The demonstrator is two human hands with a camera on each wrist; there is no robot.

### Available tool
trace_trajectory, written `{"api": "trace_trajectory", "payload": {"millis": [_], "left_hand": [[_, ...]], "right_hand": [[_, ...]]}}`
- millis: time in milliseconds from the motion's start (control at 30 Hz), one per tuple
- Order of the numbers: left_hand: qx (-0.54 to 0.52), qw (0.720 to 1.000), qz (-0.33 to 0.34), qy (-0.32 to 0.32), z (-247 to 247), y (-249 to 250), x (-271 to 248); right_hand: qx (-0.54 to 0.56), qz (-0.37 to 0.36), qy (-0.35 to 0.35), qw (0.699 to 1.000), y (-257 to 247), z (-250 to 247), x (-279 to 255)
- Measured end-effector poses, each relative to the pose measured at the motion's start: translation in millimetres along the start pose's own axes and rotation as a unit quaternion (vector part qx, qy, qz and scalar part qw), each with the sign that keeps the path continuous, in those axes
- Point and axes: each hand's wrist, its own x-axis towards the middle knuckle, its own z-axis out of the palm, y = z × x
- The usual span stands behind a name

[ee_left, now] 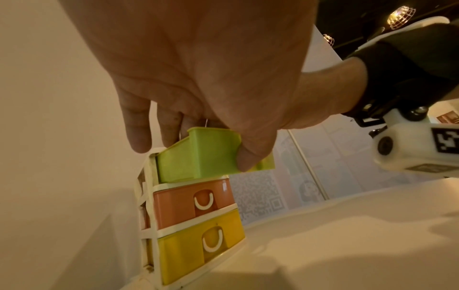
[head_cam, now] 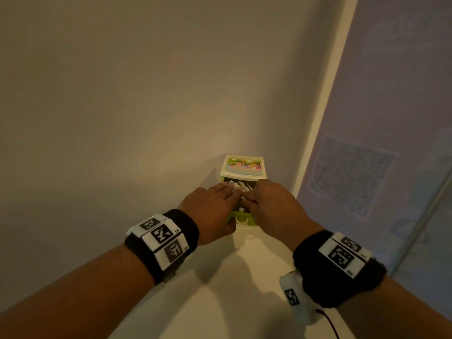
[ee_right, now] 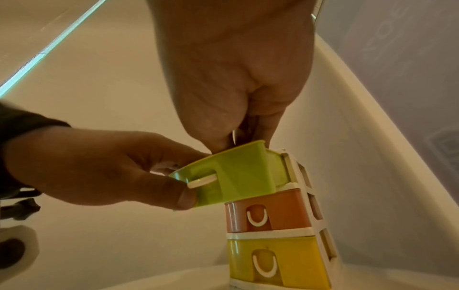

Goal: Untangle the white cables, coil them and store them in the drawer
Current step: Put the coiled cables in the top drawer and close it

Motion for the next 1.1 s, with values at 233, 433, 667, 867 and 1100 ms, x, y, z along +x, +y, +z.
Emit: {"api": "trace_trajectory", "payload": {"millis": [233, 433, 667, 867, 1100], "left_hand": [[0.039, 0.999, 0.005, 0.005, 1, 0, 1], [0.042, 0.999, 0.005, 0.001, -1, -8, 3], [-0.023, 0.999, -0.02, 0.019, 1, -8, 20], [-0.021, 0.998, -0.028, 0.059, 11, -8, 32], [0.0, 0.994, -0.046, 0.1, 22, -16, 34]], "right_hand": [[-0.051, -0.035, -0.021, 0.998, -9, -5, -19], [-0.081, -0.056, -0.007, 0.995, -6, -8, -36], [-0.083, -0.041, -0.002, 0.996, 6, -6, -9], [-0.076, 0.003, 0.025, 0.997, 12, -1, -1], [-0.087, 0.037, 0.047, 0.994, 11, 5, -1]]}}
